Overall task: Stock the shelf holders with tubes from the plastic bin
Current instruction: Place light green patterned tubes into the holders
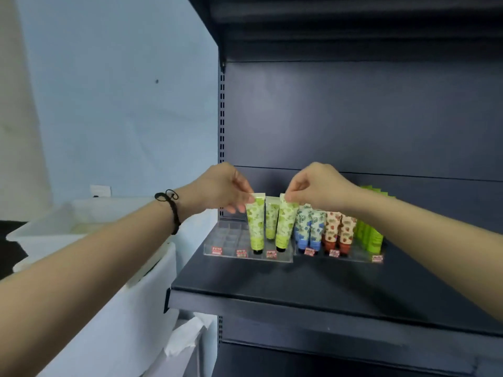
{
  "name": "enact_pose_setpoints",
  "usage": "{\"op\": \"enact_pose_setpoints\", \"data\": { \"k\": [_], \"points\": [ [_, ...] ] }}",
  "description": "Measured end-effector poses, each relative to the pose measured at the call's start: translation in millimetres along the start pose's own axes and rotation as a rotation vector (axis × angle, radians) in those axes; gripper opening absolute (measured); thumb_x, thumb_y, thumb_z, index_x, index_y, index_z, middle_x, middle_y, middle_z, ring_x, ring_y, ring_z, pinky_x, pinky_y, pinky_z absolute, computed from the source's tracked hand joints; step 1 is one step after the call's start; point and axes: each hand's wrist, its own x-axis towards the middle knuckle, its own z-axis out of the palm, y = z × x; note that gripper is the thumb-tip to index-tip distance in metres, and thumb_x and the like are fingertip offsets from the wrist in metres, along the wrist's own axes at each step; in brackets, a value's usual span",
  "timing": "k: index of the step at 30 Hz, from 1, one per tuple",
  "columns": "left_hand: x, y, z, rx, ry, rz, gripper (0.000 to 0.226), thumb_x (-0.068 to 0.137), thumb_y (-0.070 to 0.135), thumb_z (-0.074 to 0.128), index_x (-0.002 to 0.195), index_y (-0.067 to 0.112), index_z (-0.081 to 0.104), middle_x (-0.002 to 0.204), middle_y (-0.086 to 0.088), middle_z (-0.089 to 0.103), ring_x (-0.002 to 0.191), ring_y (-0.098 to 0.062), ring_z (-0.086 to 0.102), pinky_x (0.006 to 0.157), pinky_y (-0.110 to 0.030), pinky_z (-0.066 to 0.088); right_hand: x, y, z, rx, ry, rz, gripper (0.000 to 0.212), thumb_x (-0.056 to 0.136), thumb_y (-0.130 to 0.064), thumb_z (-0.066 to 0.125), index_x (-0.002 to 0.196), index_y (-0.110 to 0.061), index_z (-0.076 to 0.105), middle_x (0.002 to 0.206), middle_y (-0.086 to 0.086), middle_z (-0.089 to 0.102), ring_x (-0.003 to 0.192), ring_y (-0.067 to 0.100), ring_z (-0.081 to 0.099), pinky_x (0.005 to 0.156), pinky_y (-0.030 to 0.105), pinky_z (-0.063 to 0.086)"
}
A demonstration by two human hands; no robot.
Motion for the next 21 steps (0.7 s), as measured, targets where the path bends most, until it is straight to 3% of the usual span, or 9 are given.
{"op": "enact_pose_setpoints", "data": {
  "k": [3, 5, 7, 15, 17, 21],
  "points": [
    [39.3, -10.5, 12.6, 0.013, 0.092, 0.029, 0.012, 0.085, 0.009, 0.068, 0.09, -0.002, 0.07, 0.068, -0.013, 0.068, 0.044, -0.002, 0.06, 0.051, -0.014, 0.054, 35.3, 14.3, 5.6, -0.114, 0.006, 0.006, 0.01, 0.086, -0.015, 0.068, 0.086, -0.009, 0.076, 0.071, -0.012, 0.063, 0.071, 0.005, 0.06, 0.072, 0.025, 0.054],
    [60.4, -17.3, 23.9, 0.053, 0.136, 0.046, 0.011, 0.086, 0.008, 0.067, 0.087, -0.002, 0.07, 0.069, -0.016, 0.069, 0.038, 0.001, 0.056, 0.048, -0.01, 0.05, 54.5, 27.2, 16.9, -0.182, 0.003, 0.034, 0.015, 0.088, -0.011, 0.061, 0.09, -0.002, 0.073, 0.083, 0.002, 0.071, 0.085, 0.023, 0.067, 0.083, 0.041, 0.056],
    [76.9, -24.4, 35.9, 0.073, 0.16, 0.05, 0.011, 0.086, 0.008, 0.065, 0.085, -0.002, 0.071, 0.069, -0.017, 0.069, 0.035, 0.002, 0.053, 0.047, -0.008, 0.047, 67.7, 38.7, 30.2, -0.224, 0.016, 0.079, 0.019, 0.087, -0.006, 0.055, 0.096, 0.005, 0.068, 0.099, 0.019, 0.071, 0.097, 0.037, 0.064, 0.083, 0.05, 0.055],
    [102.5, -44.5, 69.6, 0.095, 0.101, 0.023, 0.008, 0.086, 0.007, 0.066, 0.086, 0.0, 0.07, 0.055, -0.004, 0.06, 0.039, -0.003, 0.054, 0.054, -0.016, 0.053, 81.7, 63.8, 63.4, -0.269, 0.039, 0.146, 0.019, 0.089, -0.008, 0.053, 0.091, -0.011, 0.072, 0.096, 0.007, 0.072, 0.091, 0.03, 0.066, 0.08, 0.043, 0.056],
    [103.0, -49.0, 73.4, 0.093, 0.099, 0.022, 0.01, 0.086, 0.006, 0.066, 0.089, -0.002, 0.07, 0.059, -0.007, 0.062, 0.048, -0.011, 0.058, 0.058, -0.02, 0.055, 83.0, 66.8, 67.1, -0.27, 0.055, 0.147, 0.02, 0.088, -0.007, 0.053, 0.092, -0.009, 0.072, 0.096, 0.01, 0.072, 0.091, 0.032, 0.066, 0.078, 0.044, 0.057],
    [103.7, -54.3, 78.9, 0.068, 0.082, 0.001, 0.012, 0.086, 0.005, 0.066, 0.094, -0.004, 0.069, 0.061, -0.007, 0.062, 0.051, -0.012, 0.06, 0.05, -0.014, 0.053, 85.5, 69.6, 68.3, -0.241, 0.068, 0.134, 0.021, 0.084, -0.002, 0.052, 0.092, -0.002, 0.071, 0.099, 0.017, 0.071, 0.096, 0.035, 0.066, 0.078, 0.049, 0.057]
  ]
}}
